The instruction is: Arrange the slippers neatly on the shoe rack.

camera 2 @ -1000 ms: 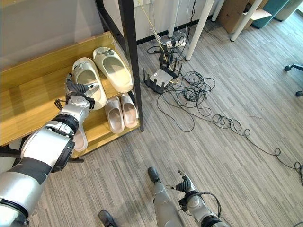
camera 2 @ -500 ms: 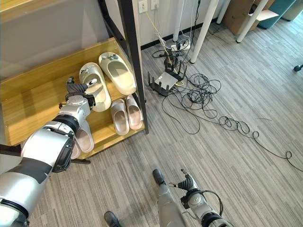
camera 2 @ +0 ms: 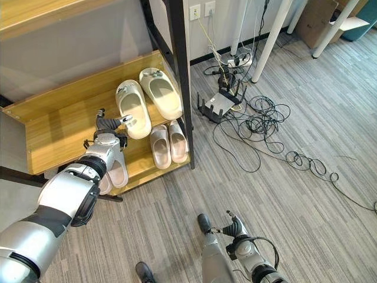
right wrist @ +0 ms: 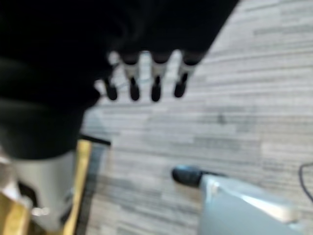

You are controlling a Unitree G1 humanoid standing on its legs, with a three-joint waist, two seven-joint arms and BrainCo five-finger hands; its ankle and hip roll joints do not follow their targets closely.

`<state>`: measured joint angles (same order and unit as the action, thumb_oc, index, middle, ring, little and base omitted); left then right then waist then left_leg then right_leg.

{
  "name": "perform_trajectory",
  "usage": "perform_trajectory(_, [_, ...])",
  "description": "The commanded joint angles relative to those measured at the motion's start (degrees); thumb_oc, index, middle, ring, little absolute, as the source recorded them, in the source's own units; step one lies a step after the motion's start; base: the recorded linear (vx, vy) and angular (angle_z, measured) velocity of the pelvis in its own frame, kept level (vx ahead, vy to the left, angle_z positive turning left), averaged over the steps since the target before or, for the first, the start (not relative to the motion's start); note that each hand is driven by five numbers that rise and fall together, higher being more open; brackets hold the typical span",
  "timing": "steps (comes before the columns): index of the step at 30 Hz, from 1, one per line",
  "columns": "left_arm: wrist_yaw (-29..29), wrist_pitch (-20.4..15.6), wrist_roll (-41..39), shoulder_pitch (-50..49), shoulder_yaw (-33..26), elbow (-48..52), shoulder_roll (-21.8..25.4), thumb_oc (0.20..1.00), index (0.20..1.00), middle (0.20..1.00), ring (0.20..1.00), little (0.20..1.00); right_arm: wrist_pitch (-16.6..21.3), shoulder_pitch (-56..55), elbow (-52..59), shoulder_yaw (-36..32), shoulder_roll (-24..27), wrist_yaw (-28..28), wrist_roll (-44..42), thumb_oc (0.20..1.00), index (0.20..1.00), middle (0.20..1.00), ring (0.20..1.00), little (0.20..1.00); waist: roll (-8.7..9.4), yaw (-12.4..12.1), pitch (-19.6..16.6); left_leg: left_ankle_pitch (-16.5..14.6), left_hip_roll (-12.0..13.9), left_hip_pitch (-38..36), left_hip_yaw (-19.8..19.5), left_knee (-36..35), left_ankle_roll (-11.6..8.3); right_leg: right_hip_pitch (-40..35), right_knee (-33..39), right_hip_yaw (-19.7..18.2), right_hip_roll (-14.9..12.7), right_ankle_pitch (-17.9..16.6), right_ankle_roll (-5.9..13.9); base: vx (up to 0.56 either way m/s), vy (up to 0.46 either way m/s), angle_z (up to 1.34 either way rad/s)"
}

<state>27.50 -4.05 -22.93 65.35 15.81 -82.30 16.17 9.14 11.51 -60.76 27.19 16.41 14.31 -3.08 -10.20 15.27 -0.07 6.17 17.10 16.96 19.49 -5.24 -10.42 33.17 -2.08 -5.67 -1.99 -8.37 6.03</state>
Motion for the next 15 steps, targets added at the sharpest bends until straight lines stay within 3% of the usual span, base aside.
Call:
perform_trajectory(1, [-0.6,-1.5,2.0,0.4,-1.1,-3.0,-1.5,1.0,1.0,1.0,1.0,1.0,0.4,2.0,-2.7,0.0,1.6,1.3,-0.6,1.0,1.0,1.0,1.0,1.0,-2.56,0.8,1.5,14.7,8.0,-2.4,-7.0,0.2,-4.58,-2.7,-1.6,0.4,-3.6,3.3,8.71,0.0,0.004,0.05])
perform_trajectory(15, [-3.1,-1.8,2.3,1.3,1.9,-0.7,-7.9,1.0,1.0,1.0,1.0,1.0,-0.4,4.4,-4.8,0.6,1.7,1.2,-1.4,1.0,1.0,1.0,1.0,1.0,-3.18,0.9,1.9,15.5,7.7,-2.5,-6.9,0.2,-4.58,-2.7,-1.6,0.3,-3.5,3.2,8.55,0.0,-0.002,0.03])
